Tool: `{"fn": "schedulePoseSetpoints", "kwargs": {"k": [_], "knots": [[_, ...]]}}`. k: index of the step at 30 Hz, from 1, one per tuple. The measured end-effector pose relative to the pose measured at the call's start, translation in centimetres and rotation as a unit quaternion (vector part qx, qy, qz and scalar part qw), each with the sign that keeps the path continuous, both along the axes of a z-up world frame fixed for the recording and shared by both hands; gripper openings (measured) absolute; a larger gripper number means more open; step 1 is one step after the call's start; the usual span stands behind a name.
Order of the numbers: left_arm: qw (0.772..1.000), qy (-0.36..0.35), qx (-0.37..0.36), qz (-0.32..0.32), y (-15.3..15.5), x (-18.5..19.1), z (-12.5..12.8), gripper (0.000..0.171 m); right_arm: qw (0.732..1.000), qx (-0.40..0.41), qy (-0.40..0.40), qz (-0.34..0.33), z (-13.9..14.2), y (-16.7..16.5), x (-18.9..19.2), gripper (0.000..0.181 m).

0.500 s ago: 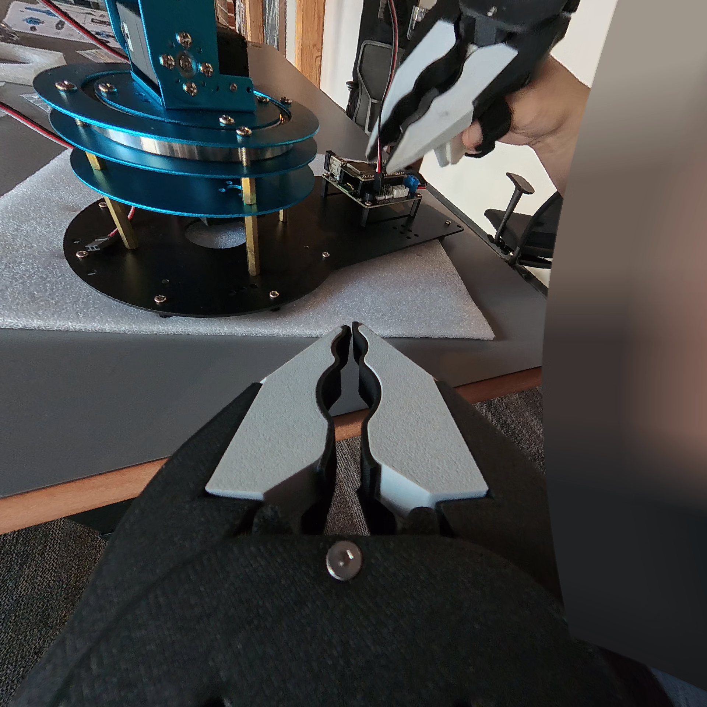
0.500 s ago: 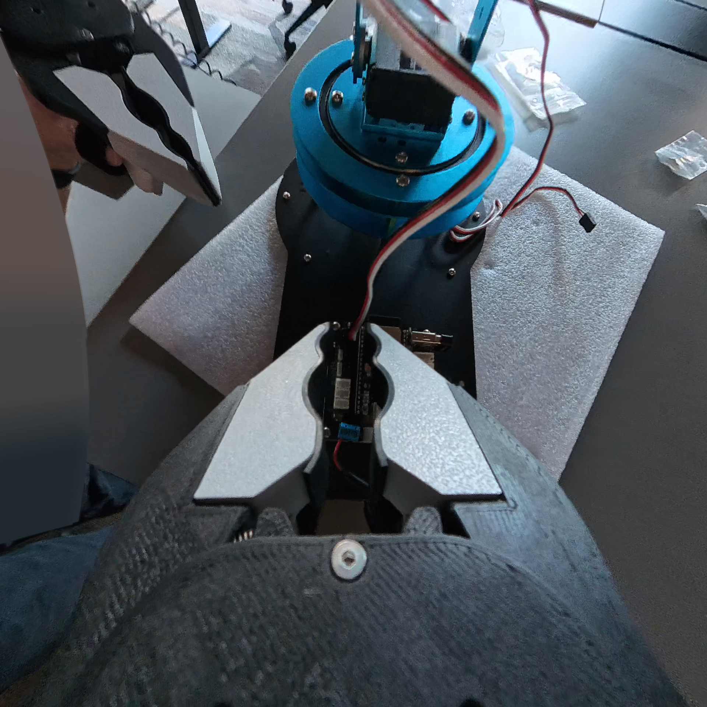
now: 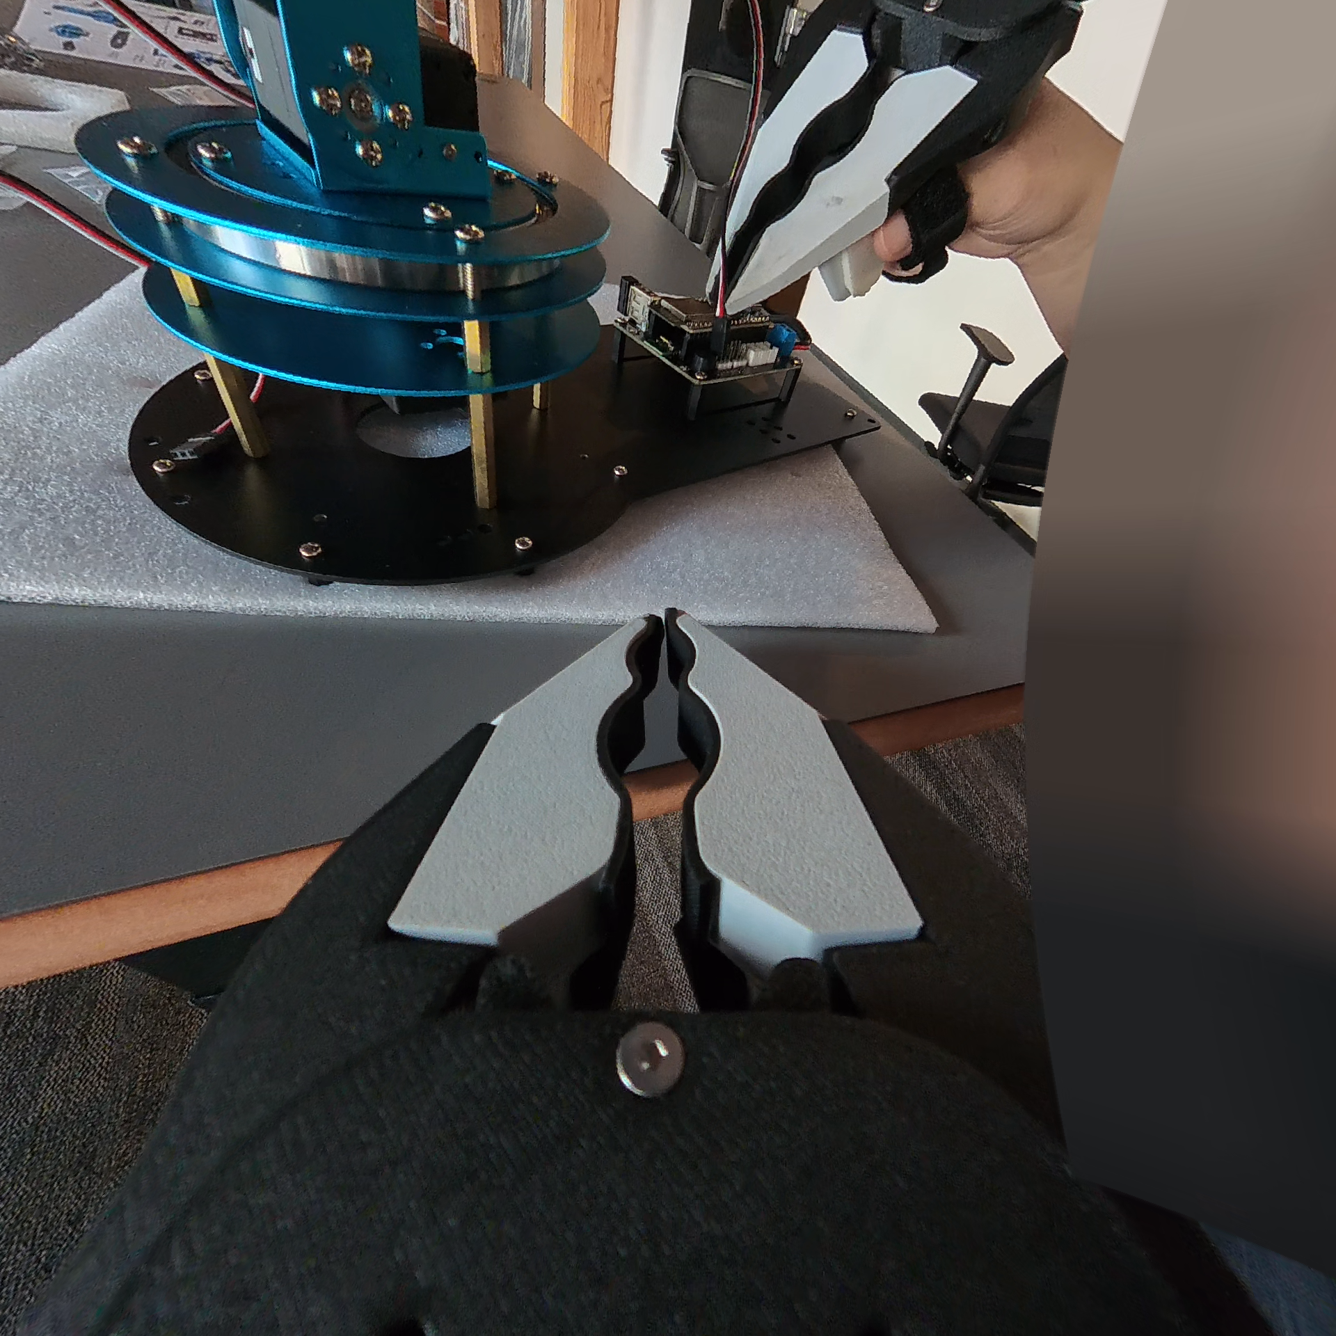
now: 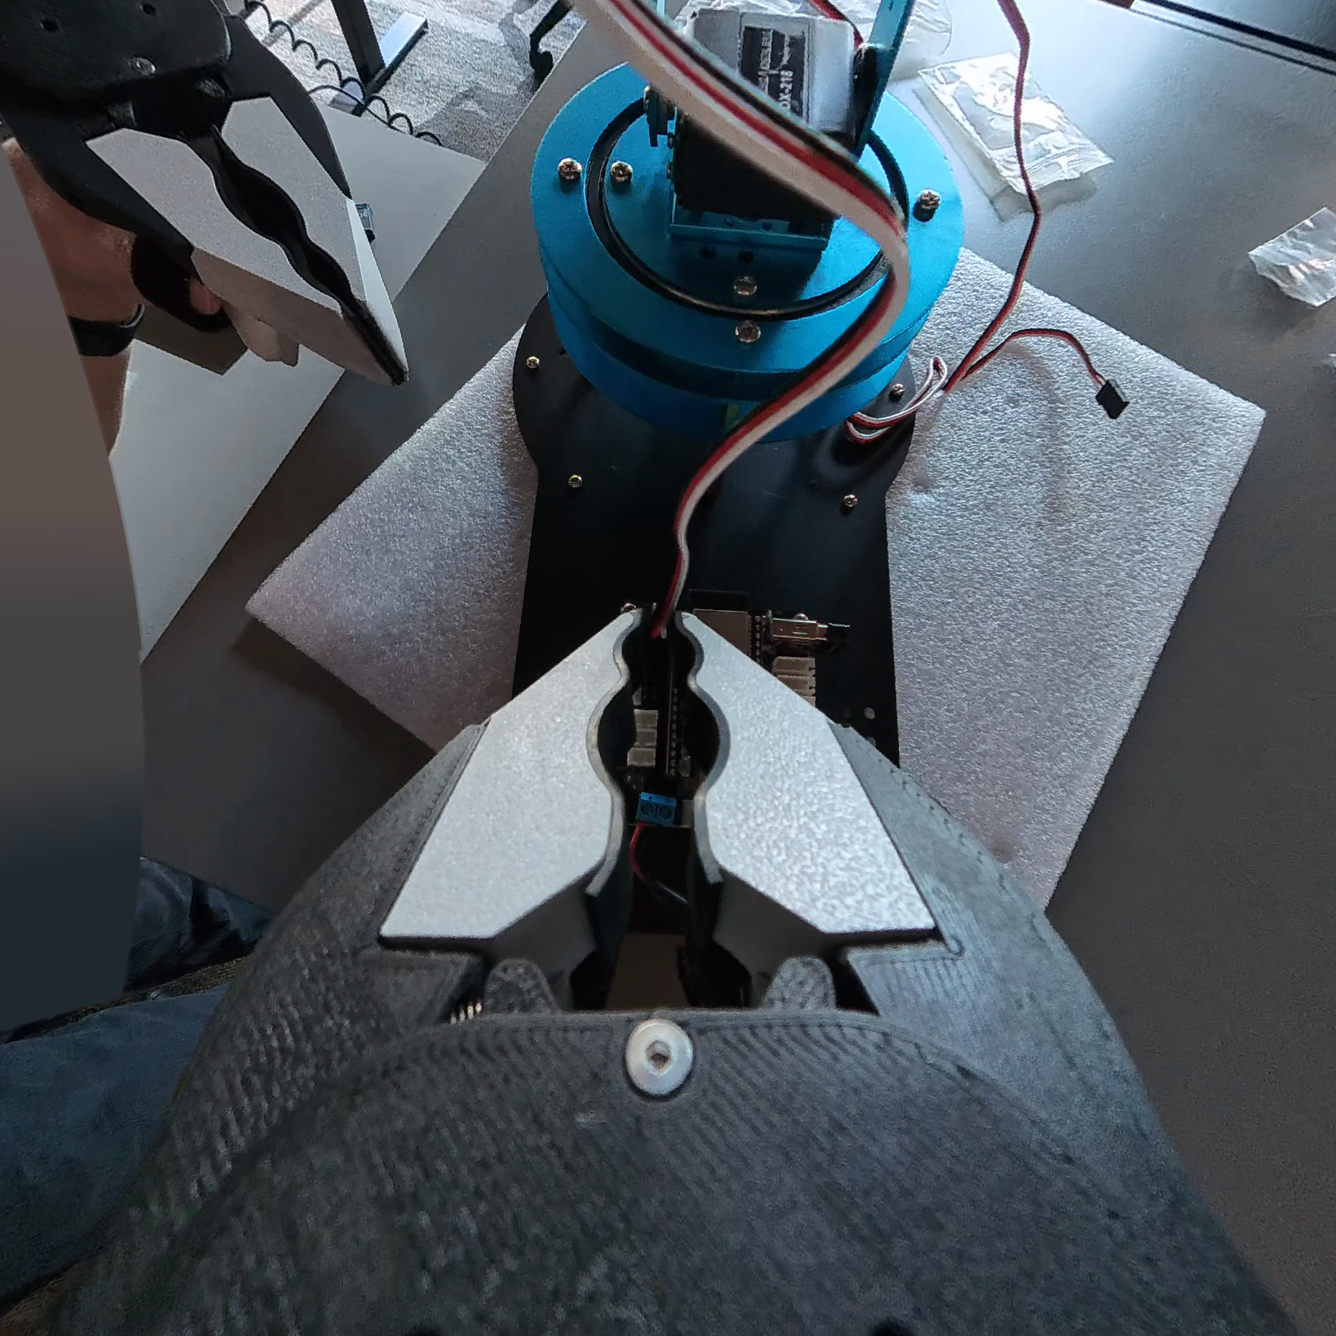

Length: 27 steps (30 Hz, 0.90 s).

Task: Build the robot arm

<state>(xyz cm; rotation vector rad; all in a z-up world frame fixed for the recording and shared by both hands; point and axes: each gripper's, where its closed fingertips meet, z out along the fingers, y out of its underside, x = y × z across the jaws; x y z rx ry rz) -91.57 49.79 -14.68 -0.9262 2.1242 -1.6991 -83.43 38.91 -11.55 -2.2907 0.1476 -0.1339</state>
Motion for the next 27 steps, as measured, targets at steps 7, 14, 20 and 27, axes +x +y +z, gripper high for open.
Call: {"fn": "schedulePoseSetpoints", "kwargs": {"k": [7,14,20,27], "knots": [[1.0,0.0,-0.001,-0.001,-0.05,0.0,-0.04,0.0,1.0,-0.011,0.0,0.0,-0.31,-0.09,-0.1,0.007],[1.0,-0.001,-0.003,-0.001,-0.14,0.01,0.03,0.0,1.0,-0.011,0.007,-0.001,-0.41,-0.14,-0.14,0.007],[1.0,-0.004,-0.003,-0.002,-0.18,0.06,0.27,0.0,1.0,-0.018,-0.008,0.001,-0.52,-0.21,-0.13,0.007],[1.0,-0.005,-0.006,-0.002,-0.17,0.16,0.32,0.0,0.999,-0.025,-0.035,0.005,-0.57,-0.25,-0.14,0.008]]}}
